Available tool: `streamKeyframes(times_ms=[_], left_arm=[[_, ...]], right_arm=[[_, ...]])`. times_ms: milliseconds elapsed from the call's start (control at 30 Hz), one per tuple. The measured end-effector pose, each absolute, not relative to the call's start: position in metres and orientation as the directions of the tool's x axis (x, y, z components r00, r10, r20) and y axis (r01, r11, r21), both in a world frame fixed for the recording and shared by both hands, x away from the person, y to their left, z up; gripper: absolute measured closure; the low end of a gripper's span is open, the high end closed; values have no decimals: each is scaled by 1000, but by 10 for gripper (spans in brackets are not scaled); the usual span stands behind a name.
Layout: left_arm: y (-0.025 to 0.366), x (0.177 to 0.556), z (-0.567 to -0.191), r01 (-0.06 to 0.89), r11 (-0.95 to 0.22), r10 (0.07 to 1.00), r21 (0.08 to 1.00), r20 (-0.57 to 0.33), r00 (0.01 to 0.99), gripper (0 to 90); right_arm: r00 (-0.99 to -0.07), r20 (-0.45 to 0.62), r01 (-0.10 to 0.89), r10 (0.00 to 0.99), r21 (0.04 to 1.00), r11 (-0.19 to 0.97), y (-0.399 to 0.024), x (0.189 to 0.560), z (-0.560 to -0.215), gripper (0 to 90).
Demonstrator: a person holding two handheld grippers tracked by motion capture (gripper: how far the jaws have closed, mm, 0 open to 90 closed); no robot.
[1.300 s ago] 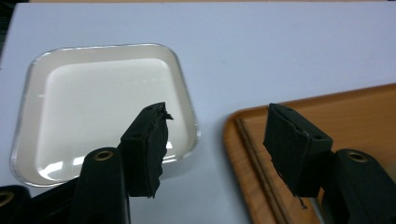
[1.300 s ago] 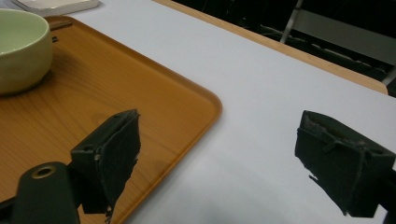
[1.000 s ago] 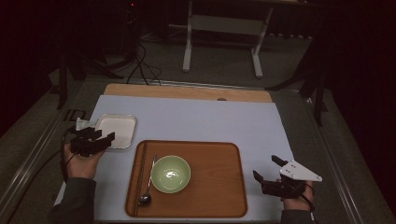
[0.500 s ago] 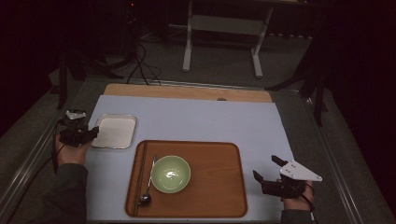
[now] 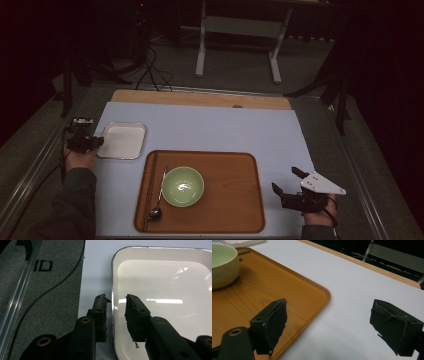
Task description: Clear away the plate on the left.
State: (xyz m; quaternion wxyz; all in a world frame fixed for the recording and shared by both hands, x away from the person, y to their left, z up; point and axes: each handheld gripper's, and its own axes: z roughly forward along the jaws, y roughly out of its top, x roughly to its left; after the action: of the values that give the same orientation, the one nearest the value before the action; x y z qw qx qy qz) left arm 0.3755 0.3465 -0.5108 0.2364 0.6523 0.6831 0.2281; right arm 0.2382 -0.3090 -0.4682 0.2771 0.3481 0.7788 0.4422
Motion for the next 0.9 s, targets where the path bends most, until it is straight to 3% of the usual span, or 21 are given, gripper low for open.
streamKeyframes(times_ms=[567,900], left_arm=[[356,385,-520,827,110,991,551,-124,-50,850],[366,381,-515,815,242,951,526,-294,-92,890]], right_arm=[[-600,-122,303,790,880,366,-310,239,-469,137],[-600,-122,303,790,880,366,-310,239,-469,137]])
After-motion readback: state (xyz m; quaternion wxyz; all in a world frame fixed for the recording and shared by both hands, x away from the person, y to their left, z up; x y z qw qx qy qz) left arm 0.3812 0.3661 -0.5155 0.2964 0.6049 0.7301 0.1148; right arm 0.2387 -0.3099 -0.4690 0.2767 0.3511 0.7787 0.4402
